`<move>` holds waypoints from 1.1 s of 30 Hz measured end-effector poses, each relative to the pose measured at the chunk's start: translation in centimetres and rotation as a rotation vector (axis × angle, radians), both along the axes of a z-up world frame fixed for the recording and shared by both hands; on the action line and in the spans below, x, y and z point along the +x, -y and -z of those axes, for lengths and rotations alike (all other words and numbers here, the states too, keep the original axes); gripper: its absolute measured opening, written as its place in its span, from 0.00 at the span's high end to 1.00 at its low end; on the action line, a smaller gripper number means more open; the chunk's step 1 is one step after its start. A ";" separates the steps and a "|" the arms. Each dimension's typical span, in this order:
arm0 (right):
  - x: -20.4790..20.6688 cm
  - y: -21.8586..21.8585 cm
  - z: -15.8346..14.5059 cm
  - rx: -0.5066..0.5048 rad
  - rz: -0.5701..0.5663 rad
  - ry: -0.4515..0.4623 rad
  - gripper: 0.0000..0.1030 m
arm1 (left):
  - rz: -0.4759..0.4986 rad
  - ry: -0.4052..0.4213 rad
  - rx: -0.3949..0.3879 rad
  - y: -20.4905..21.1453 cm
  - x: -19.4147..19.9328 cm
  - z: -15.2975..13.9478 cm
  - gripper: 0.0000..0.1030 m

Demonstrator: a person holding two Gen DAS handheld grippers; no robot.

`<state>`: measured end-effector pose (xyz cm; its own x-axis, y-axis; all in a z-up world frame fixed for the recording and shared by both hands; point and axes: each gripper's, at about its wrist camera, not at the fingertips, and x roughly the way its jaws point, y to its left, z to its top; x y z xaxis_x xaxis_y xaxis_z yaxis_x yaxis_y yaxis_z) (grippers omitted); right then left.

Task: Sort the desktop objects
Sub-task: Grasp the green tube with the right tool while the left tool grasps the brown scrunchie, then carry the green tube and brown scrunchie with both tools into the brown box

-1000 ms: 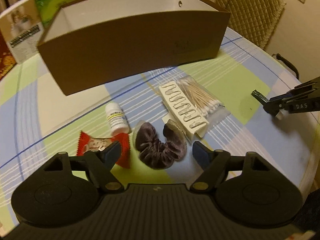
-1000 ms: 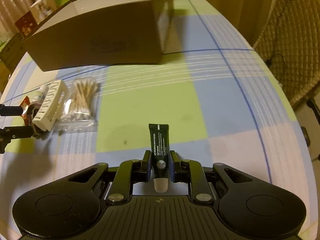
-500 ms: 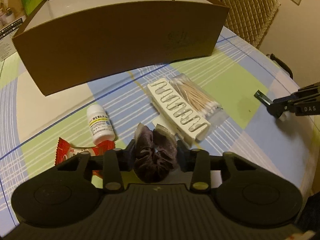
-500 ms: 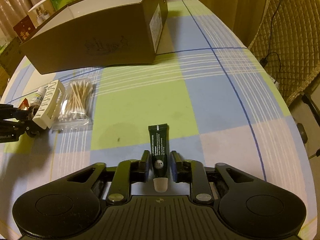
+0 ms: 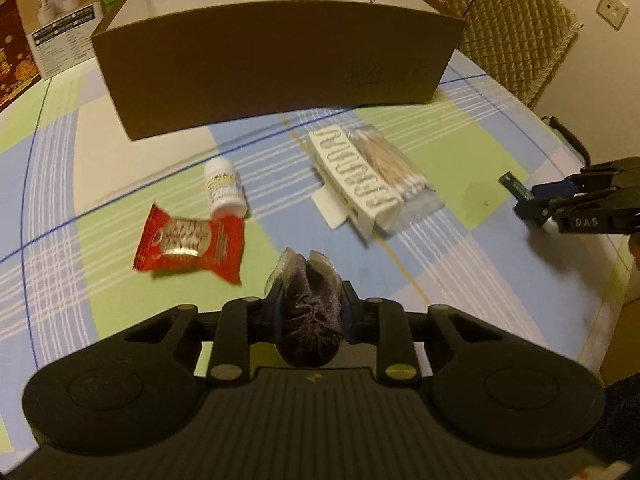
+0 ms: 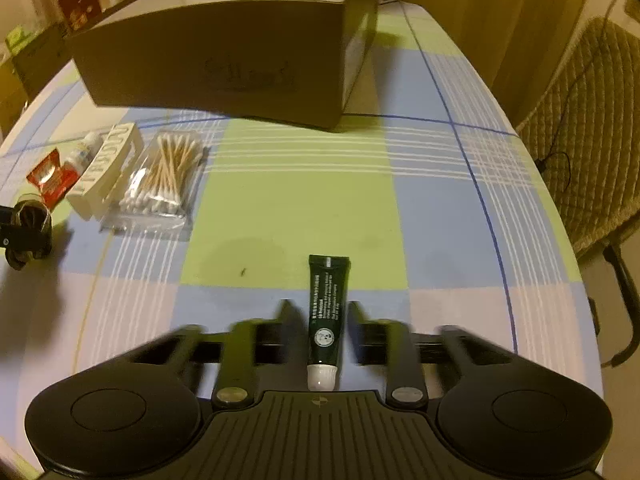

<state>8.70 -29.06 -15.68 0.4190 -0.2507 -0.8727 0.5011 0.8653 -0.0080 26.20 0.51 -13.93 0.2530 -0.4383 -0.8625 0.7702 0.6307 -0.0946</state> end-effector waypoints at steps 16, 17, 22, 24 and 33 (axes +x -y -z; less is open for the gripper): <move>0.5 -0.9 -3.1 0.095 -0.068 0.049 0.86 | -0.046 0.040 -0.036 0.3 -0.7 -2.9 0.78; 0.6 -0.9 -3.6 0.101 -0.074 0.062 0.86 | -0.050 0.044 -0.043 0.4 -0.6 -3.3 0.78; 1.4 -0.7 -6.3 0.118 -0.116 0.129 0.86 | -0.067 0.063 -0.091 0.5 0.0 -5.5 0.78; 1.9 -0.6 -7.4 0.117 -0.138 0.157 0.86 | -0.068 0.083 -0.103 0.6 0.5 -6.5 0.78; 5.8 1.1 -11.2 0.119 -0.218 0.257 0.86 | -0.052 0.168 -0.147 2.1 3.3 -10.4 0.78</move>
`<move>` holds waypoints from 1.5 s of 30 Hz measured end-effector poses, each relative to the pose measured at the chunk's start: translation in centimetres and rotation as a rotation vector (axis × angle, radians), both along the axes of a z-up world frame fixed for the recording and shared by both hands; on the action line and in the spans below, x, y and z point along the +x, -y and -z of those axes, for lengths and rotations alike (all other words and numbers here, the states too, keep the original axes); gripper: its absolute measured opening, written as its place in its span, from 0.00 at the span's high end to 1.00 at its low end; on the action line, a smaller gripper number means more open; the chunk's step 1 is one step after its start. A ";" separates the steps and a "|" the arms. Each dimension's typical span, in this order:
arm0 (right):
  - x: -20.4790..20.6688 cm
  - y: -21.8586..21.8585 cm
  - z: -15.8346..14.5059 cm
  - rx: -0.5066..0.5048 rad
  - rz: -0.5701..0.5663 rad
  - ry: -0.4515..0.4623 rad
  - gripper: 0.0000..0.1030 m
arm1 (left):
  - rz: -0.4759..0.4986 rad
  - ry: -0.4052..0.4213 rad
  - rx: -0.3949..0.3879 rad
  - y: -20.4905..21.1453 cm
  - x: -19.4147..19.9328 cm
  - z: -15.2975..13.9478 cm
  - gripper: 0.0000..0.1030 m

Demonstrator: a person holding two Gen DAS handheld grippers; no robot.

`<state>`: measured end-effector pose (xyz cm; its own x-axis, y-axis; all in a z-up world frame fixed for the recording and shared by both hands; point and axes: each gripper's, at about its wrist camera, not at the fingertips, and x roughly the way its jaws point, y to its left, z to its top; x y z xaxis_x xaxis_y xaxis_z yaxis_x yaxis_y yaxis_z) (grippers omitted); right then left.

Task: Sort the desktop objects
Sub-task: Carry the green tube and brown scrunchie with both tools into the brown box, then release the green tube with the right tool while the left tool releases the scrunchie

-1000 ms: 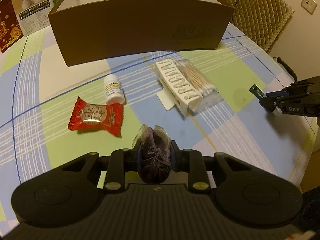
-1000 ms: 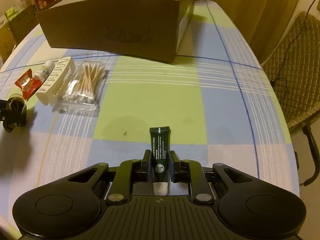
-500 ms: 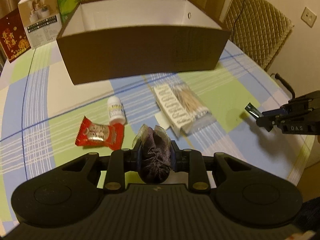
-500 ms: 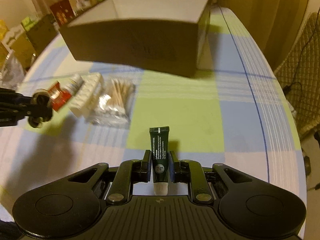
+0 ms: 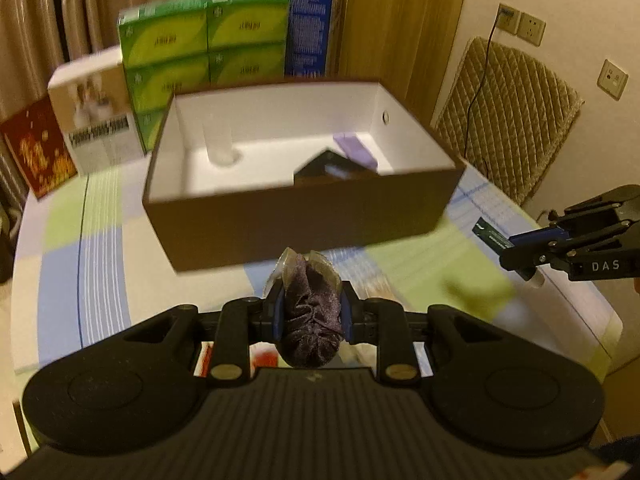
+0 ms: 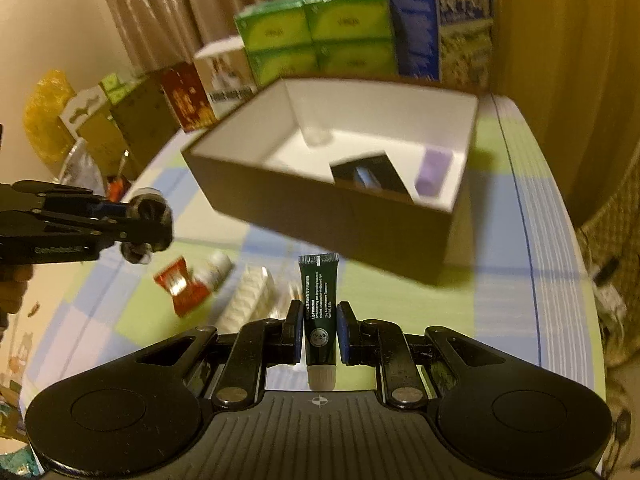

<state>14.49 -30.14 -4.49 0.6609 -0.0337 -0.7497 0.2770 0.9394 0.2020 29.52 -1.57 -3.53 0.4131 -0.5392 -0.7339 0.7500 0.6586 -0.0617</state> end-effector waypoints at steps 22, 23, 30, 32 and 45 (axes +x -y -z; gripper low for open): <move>14.9 10.0 -2.9 -0.053 0.032 0.045 0.86 | 0.050 0.031 -0.008 11.1 13.6 -2.3 0.78; 15.3 10.3 -2.7 -0.050 0.034 0.042 0.86 | 0.051 0.028 -0.003 11.5 14.1 -2.1 0.78; 18.1 12.7 -0.9 -0.044 0.053 0.002 0.86 | 0.059 0.015 0.042 14.4 16.9 -0.1 0.78; 18.6 13.3 -0.2 -0.035 0.062 -0.014 0.86 | 0.054 0.009 0.052 14.9 17.6 0.6 0.78; 21.8 15.8 3.8 0.002 0.107 -0.104 0.86 | 0.024 -0.059 0.111 18.0 22.3 4.9 0.78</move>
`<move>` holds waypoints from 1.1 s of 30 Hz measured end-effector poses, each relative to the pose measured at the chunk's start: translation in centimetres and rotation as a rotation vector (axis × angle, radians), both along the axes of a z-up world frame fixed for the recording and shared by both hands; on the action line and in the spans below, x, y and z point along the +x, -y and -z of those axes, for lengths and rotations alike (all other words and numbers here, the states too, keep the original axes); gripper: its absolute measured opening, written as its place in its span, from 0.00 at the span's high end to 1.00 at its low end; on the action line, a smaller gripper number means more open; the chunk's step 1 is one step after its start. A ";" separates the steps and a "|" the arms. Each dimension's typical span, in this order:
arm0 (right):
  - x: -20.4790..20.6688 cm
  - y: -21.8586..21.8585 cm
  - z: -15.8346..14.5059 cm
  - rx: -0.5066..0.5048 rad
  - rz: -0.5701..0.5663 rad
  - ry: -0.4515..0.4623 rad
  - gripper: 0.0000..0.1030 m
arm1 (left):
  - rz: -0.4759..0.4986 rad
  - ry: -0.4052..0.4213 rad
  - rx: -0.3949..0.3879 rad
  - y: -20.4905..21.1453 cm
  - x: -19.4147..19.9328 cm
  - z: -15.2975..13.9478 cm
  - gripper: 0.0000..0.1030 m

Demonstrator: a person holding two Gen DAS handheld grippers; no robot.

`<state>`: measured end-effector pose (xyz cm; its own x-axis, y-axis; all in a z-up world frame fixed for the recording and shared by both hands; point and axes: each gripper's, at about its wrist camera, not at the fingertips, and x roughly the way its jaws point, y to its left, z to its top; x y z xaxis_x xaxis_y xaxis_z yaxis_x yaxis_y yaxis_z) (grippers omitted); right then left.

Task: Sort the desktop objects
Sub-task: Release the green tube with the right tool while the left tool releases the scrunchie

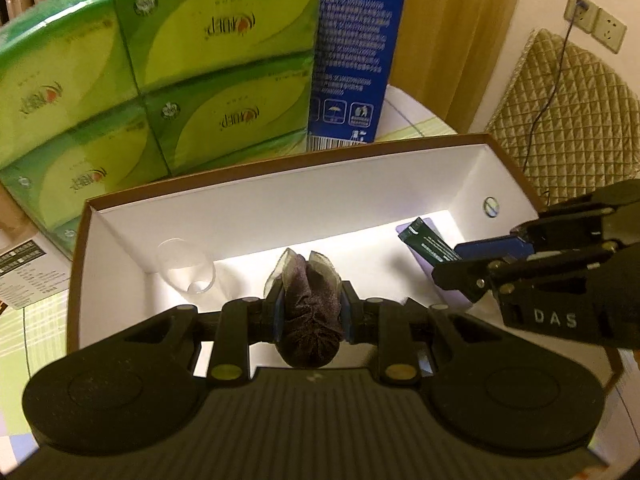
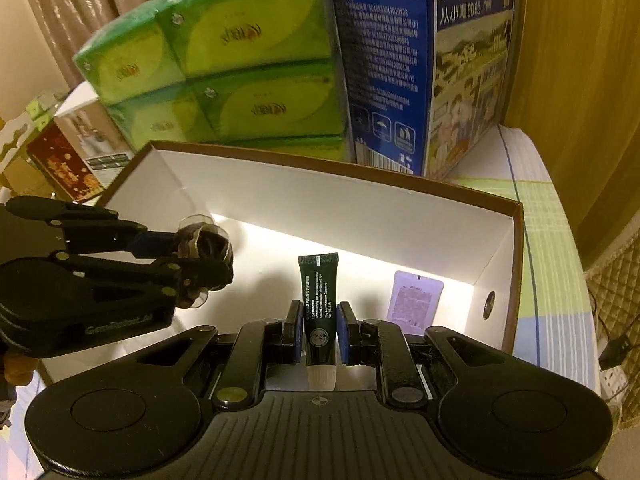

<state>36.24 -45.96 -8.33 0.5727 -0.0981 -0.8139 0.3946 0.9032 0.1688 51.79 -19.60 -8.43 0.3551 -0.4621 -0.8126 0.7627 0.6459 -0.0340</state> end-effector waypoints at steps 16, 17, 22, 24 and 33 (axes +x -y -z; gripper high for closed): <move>1.5 1.8 1.8 0.019 0.050 -0.021 0.86 | 0.014 0.004 0.017 2.7 1.8 2.4 0.72; 1.5 1.8 1.8 0.021 0.051 -0.022 0.86 | 0.021 0.008 0.017 2.7 1.8 2.5 0.71; 1.7 2.0 2.0 0.023 0.054 -0.023 0.86 | 0.019 0.010 0.024 2.6 1.9 2.8 0.64; 1.8 2.1 2.1 0.022 0.057 -0.025 0.86 | 0.017 0.015 0.019 2.5 2.0 2.6 0.60; 2.2 2.1 2.3 0.017 0.051 -0.023 0.86 | 0.003 0.039 0.009 2.0 2.1 2.0 0.50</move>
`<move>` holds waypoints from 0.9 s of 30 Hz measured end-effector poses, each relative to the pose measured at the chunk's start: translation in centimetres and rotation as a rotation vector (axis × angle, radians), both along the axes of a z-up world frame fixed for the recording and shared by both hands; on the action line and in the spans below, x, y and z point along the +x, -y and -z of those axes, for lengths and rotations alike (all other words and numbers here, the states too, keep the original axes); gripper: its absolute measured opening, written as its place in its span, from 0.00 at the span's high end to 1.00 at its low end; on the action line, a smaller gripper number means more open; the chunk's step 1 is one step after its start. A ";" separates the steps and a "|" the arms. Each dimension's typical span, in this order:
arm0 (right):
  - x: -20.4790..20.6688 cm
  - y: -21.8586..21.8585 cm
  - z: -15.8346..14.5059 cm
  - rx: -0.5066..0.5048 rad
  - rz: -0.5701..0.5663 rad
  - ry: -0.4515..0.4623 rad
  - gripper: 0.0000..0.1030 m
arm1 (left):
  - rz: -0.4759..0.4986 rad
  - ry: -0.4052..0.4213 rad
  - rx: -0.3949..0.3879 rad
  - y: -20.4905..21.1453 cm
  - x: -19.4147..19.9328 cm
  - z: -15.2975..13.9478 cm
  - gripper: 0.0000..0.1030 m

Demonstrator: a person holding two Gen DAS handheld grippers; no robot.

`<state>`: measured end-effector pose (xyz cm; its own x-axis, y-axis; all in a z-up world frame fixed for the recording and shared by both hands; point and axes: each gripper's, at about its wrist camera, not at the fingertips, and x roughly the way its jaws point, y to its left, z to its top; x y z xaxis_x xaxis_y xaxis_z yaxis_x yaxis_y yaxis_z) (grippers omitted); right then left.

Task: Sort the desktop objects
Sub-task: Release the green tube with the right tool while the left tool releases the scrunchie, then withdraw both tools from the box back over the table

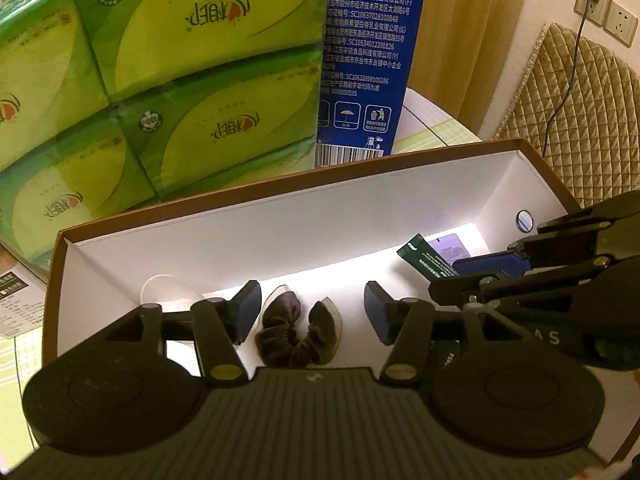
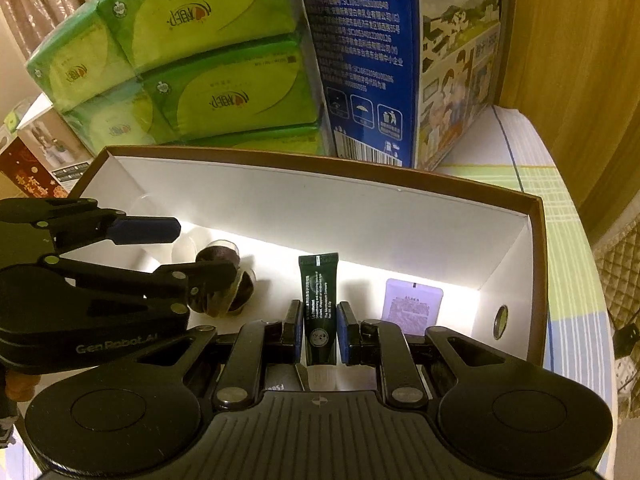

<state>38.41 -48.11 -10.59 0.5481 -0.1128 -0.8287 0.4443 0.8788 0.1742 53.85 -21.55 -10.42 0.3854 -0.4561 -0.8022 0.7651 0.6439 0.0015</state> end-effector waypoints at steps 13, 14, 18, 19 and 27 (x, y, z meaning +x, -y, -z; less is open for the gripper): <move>-1.5 -0.9 -1.2 -0.067 -0.029 0.091 0.38 | -0.048 0.029 -0.029 -2.3 -0.7 -1.8 0.32; -1.9 -1.1 -1.4 -0.071 -0.034 0.095 0.26 | -0.057 0.026 -0.033 -2.6 -0.8 -2.0 0.32; -3.2 -2.1 -2.5 -0.097 -0.059 0.123 0.09 | -0.074 0.023 -0.029 -3.8 -1.6 -2.6 0.21; -3.6 -2.4 -2.8 -0.103 -0.062 0.126 0.08 | -0.078 0.032 -0.032 -4.1 -1.9 -2.8 0.19; -6.0 -4.9 -4.3 -0.158 -0.099 0.113 0.02 | -0.123 0.048 -0.046 -6.4 -3.7 -4.4 0.13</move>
<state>32.45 -43.24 -6.30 0.6514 -0.1777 -0.7377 0.3399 0.9375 0.0743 50.11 -15.20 -6.05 0.4779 -0.4388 -0.7610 0.6804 0.7328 0.0047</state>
